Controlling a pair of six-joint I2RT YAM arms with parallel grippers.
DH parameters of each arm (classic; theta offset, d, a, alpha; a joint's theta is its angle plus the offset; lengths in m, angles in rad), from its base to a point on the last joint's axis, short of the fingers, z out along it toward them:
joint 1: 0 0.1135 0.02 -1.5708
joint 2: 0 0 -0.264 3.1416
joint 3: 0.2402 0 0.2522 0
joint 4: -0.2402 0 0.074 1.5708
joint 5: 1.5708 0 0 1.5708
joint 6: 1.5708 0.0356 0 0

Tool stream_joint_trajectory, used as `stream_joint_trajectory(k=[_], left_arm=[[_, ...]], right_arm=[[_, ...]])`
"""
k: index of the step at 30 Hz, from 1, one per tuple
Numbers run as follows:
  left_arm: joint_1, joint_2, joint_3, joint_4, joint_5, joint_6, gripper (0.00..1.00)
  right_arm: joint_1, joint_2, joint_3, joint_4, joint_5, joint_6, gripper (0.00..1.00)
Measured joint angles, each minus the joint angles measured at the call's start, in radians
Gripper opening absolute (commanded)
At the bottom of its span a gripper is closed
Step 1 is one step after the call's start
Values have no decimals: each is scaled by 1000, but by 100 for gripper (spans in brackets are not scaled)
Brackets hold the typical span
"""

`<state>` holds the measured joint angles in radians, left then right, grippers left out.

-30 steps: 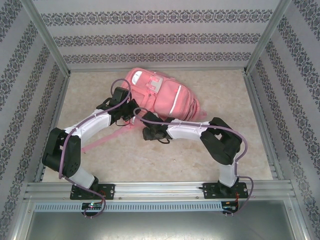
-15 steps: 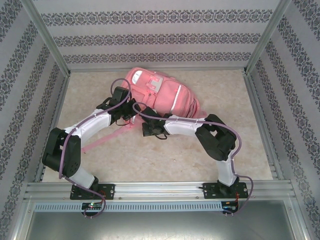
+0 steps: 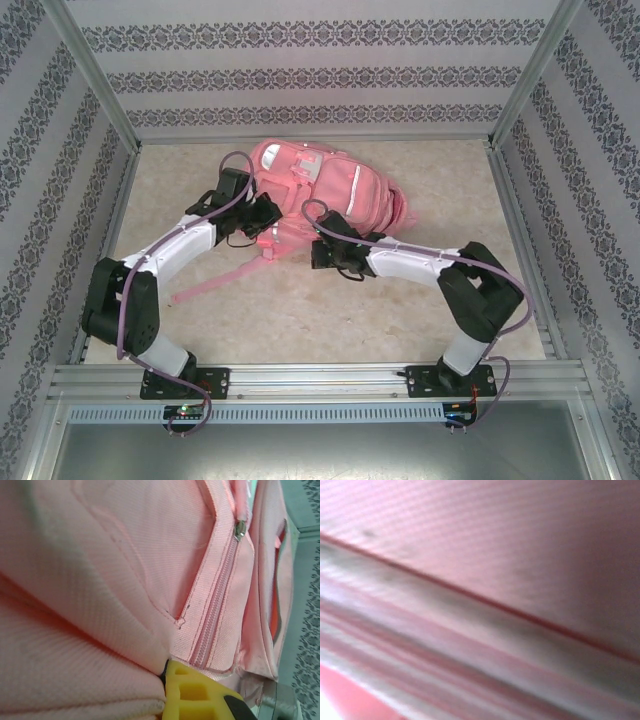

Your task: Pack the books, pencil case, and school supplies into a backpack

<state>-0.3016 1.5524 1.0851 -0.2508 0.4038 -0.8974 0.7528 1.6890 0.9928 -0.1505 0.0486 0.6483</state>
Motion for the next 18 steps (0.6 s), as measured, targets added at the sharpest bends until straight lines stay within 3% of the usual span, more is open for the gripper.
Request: stream_joint_trajectory(k=[7, 12, 13, 16, 18], left_arm=[[166, -20, 0, -87, 4, 80, 0], [178, -18, 11, -131, 4, 120, 0], [179, -12, 24, -144, 6, 129, 4], [185, 16, 79, -185, 23, 156, 31], [196, 21, 97, -192, 21, 161, 43]], right_arm=[[-191, -134, -148, -126, 46, 3, 0], [-201, -174, -150, -124, 45, -6, 0], [-201, -175, -150, -128, 45, -8, 0], [-201, -176, -150, -130, 42, -13, 0], [-200, -178, -145, -136, 41, -16, 0]])
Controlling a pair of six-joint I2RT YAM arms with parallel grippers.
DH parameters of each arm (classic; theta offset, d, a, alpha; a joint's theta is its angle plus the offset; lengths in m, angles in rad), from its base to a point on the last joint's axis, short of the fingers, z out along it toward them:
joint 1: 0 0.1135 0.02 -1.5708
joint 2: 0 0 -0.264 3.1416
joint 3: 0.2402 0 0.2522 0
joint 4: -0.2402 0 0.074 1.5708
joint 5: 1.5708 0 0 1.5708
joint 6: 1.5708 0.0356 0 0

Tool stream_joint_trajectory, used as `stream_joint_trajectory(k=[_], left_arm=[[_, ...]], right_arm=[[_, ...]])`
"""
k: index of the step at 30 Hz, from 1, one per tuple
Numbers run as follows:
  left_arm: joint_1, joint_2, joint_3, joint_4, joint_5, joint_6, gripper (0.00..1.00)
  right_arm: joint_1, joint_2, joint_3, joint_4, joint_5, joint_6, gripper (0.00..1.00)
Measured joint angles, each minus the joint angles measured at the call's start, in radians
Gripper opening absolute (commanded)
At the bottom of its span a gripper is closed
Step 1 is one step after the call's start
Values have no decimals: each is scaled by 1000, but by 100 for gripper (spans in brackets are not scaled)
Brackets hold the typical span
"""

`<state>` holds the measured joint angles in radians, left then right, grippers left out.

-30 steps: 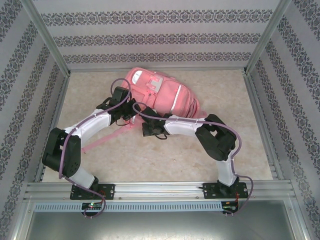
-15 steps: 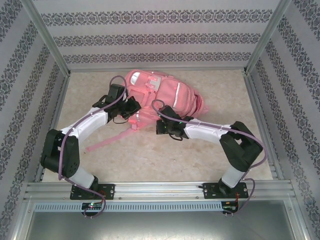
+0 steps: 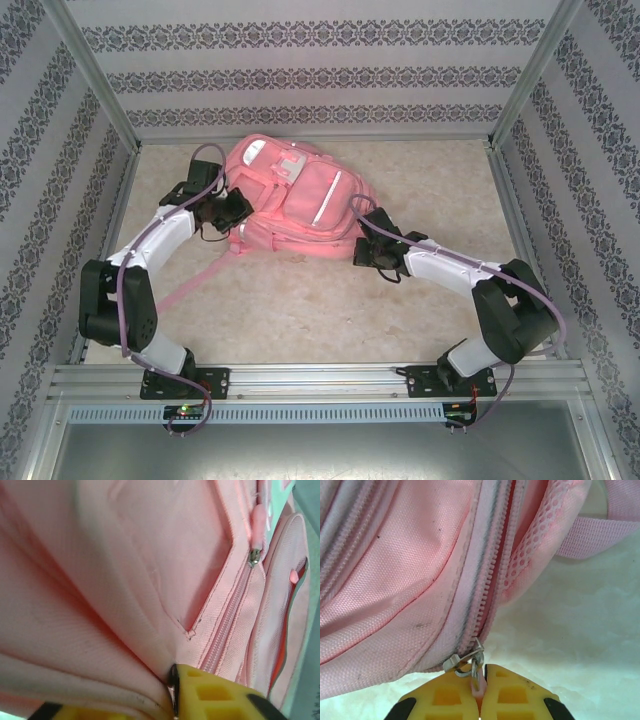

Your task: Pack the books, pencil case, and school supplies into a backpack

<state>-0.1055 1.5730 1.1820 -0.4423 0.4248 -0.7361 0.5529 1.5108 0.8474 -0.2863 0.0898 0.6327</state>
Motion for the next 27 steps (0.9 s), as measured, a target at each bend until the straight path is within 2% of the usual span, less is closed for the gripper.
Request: stream_joint_trajectory(k=[5, 13, 16, 21, 22, 23, 27], left_arm=[[-14, -2, 0, 13, -3, -62, 48], [-290, -15, -89, 118, -62, -267, 53], [-354, 6, -98, 185, -63, -338, 56], [-394, 79, -95, 277, -69, -408, 61], [-405, 97, -86, 279, -75, -412, 60], [-415, 115, -74, 278, -82, -415, 55], [-436, 142, -54, 270, -114, -412, 25]], right_arm=[[47, 6, 38, -52, 22, 1, 0], [104, 67, 81, -76, 42, 21, 0], [104, 69, 81, -77, 41, 24, 0], [104, 69, 81, -78, 45, 24, 0], [104, 68, 81, -80, 45, 24, 0], [104, 68, 81, -81, 45, 24, 0], [104, 62, 80, -89, 56, 24, 0]])
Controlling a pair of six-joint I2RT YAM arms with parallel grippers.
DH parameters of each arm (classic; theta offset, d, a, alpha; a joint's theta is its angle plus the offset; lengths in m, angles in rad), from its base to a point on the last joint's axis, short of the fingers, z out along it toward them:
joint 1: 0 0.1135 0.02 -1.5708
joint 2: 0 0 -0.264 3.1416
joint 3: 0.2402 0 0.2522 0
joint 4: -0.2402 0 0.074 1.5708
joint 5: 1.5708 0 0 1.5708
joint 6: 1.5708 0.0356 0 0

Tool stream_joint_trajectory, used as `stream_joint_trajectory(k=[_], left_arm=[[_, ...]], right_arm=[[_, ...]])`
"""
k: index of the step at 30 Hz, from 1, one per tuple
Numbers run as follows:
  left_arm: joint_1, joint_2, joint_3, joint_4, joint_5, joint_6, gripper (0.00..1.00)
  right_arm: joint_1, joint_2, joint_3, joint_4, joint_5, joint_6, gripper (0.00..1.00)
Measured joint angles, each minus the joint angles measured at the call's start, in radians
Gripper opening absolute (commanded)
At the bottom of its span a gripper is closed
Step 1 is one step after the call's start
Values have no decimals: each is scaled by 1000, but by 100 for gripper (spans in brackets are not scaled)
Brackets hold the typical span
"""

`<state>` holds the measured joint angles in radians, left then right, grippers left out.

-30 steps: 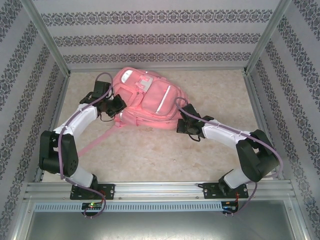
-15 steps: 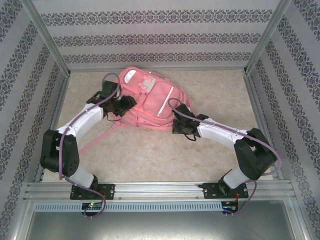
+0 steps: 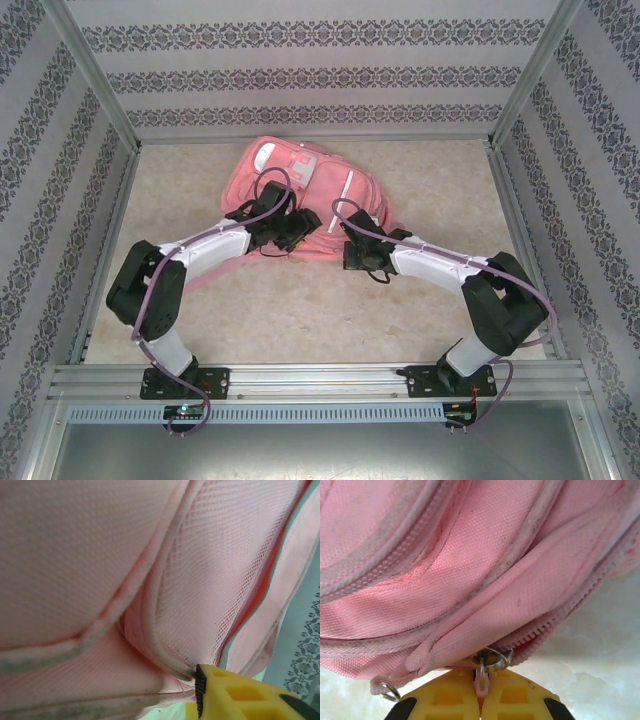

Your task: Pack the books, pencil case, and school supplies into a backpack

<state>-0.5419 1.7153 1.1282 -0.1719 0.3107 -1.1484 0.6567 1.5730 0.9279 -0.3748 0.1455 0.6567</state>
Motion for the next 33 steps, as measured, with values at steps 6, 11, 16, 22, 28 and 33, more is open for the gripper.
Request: stream_joint_trajectory(k=[6, 11, 16, 22, 28, 33], left_arm=[[-2, 0, 24, -66, -69, 35, 0], [35, -4, 27, -124, -99, 107, 0], [180, -23, 7, -185, -67, 207, 0], [378, -23, 23, -245, 62, 337, 7], [401, -47, 45, -282, 72, 353, 48], [330, -178, 39, -296, 42, 285, 49]], right_arm=[[0, -22, -1, -7, -1, 0, 0], [2, -26, -1, -8, -12, -1, 0], [-2, -38, -1, 12, -40, -11, 0], [-4, -57, 0, 70, -116, -28, 0], [7, -49, 28, 41, -88, -31, 0], [14, -11, 45, 15, -66, -31, 0]])
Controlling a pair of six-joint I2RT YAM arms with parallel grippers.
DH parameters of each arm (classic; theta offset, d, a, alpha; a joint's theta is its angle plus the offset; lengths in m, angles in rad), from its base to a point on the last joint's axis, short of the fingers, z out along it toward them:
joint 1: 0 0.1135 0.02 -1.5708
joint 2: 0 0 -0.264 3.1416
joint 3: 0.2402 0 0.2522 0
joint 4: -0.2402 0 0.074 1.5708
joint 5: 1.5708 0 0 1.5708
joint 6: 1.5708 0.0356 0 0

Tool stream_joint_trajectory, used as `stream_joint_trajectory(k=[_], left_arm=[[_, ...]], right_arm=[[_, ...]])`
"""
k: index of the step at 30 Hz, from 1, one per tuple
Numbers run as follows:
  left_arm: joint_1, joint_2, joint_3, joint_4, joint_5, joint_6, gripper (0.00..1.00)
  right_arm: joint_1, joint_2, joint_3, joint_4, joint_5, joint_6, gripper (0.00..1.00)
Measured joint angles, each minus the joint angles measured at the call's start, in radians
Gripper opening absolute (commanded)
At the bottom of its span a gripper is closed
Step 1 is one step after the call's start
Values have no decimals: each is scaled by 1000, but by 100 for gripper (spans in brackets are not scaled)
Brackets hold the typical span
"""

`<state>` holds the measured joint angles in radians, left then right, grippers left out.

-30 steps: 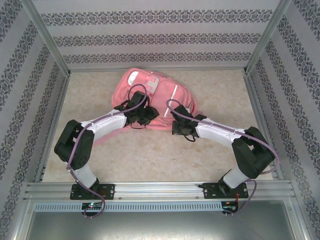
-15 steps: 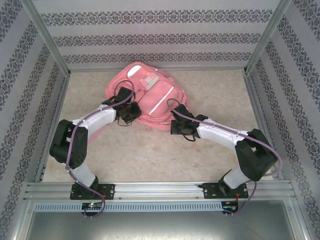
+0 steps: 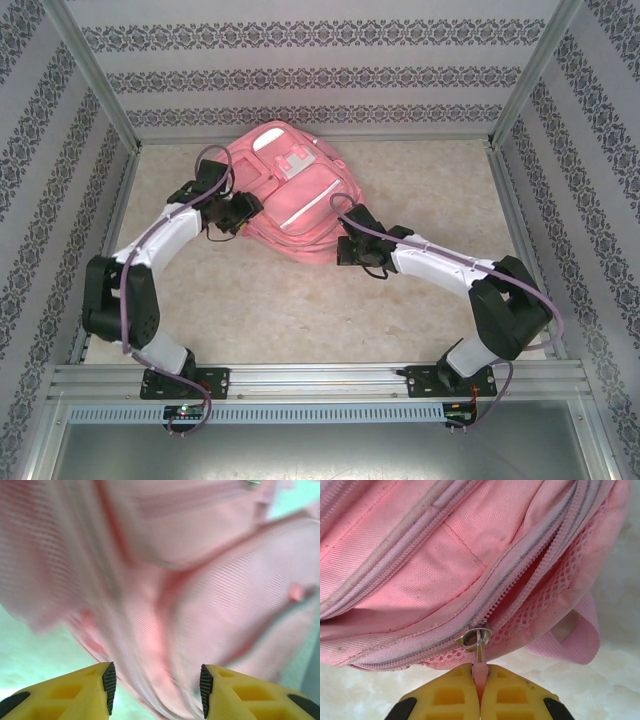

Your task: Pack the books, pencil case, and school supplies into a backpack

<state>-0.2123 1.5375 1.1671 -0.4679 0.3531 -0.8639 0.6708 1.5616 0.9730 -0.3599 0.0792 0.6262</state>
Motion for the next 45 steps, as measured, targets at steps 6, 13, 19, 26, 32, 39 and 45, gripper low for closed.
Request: stream_joint_trajectory(k=[6, 13, 19, 26, 32, 39, 45], left_arm=[[-207, -105, -52, 43, -18, -116, 49], [-340, 65, -58, 64, -48, -168, 55], [-394, 222, 29, 34, -81, -166, 52], [-403, 270, 60, 10, -121, -161, 0], [-382, 243, 50, -12, -135, -146, 0], [-224, 52, -42, -79, -121, -84, 0], [-29, -60, -103, -122, -98, -13, 0]], right_arm=[[2, 15, 4, -4, 3, 0, 0], [2, 16, 11, -4, 3, 0, 0], [8, 15, 11, -4, 14, 7, 0], [14, 5, 6, -3, 19, 19, 0], [22, 4, 2, -3, 19, 23, 0], [27, -3, 2, 41, -13, 9, 0], [15, -23, 2, 102, -63, -6, 0]])
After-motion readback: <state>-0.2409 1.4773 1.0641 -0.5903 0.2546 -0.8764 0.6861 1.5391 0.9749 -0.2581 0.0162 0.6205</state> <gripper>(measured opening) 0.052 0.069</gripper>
